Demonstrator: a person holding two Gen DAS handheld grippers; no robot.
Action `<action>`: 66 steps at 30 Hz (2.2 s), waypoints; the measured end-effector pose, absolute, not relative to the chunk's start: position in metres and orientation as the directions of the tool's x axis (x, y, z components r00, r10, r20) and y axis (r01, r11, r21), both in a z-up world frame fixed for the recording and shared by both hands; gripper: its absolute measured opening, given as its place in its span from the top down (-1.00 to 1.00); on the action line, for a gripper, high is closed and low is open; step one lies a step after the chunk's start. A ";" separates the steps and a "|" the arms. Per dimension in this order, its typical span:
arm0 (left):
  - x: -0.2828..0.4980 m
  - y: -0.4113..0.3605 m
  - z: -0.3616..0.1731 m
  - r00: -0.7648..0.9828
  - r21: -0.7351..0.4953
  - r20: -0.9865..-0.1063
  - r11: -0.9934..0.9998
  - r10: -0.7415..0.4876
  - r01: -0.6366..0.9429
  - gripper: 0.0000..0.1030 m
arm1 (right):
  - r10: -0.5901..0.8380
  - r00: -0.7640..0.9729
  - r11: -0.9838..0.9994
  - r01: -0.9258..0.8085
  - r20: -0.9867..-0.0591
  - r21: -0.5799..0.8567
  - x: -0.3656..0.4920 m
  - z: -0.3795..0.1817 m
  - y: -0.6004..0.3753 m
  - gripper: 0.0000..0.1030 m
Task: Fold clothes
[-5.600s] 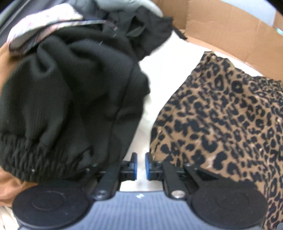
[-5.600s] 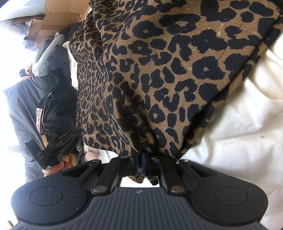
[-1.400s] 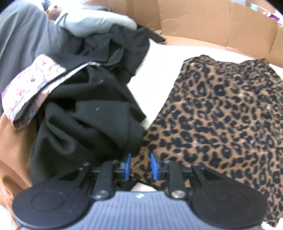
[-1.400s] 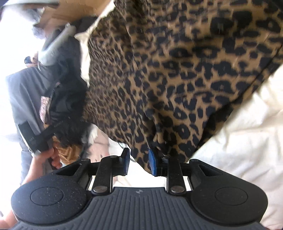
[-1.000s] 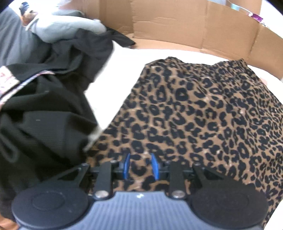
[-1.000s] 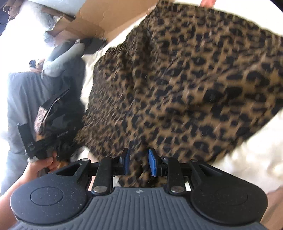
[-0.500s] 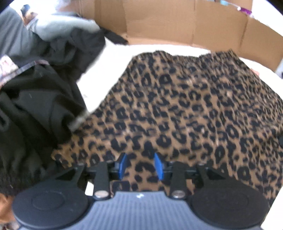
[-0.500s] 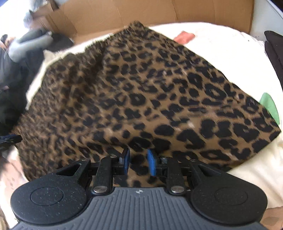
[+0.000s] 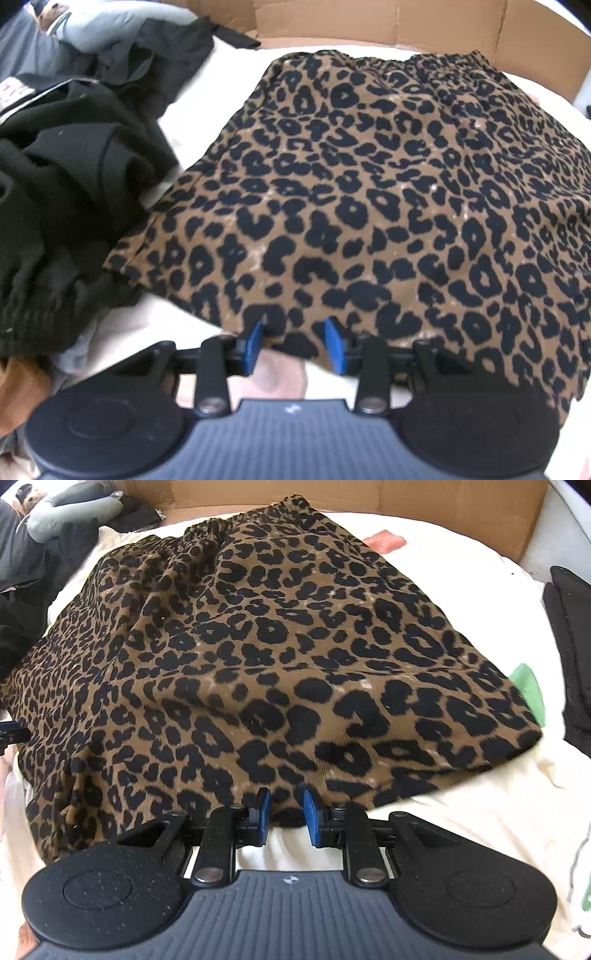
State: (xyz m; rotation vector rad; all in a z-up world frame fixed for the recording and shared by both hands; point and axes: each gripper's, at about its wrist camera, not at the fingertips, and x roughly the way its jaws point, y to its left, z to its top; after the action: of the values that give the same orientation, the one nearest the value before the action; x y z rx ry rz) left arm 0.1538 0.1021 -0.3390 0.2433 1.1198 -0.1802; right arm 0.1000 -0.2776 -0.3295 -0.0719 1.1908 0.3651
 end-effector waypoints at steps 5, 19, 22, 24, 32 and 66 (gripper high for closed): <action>0.151 0.120 -0.309 0.432 0.024 -0.898 0.970 -0.086 0.242 0.19 | 0.271 0.326 0.933 -0.319 -0.906 0.164 0.096 -0.300 -0.291 0.48; 0.154 0.139 -0.217 0.491 -0.058 -0.851 0.964 -0.183 0.260 -0.08 | 0.318 0.447 0.932 -0.308 -0.836 0.189 0.121 -0.169 -0.322 0.47; 0.157 0.139 -0.203 0.494 -0.039 -0.855 0.971 -0.155 0.237 -0.08 | 0.341 0.472 0.927 -0.312 -0.813 0.207 0.126 -0.166 -0.326 0.47; 0.160 0.140 -0.192 0.491 -0.021 -0.862 0.977 -0.126 0.213 -0.08 | 0.355 0.480 0.925 -0.302 -0.802 0.229 0.130 -0.170 -0.329 0.47; 0.184 0.138 -0.163 0.503 -0.001 -0.860 0.987 -0.084 0.163 -0.09 | 0.382 0.488 0.922 -0.255 -0.785 0.290 0.125 -0.201 -0.330 0.47; 0.320 0.070 -0.315 0.472 -0.030 -0.870 0.973 -0.139 0.230 -0.01 | 0.297 0.490 0.946 -0.269 -0.820 0.182 0.228 -0.325 -0.277 0.44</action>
State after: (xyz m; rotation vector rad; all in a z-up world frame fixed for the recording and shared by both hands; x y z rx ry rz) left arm 0.3195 0.0696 -0.3149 0.0960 1.0554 -0.2263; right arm 0.2278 -0.2774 -0.3246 0.0303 1.0014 0.3438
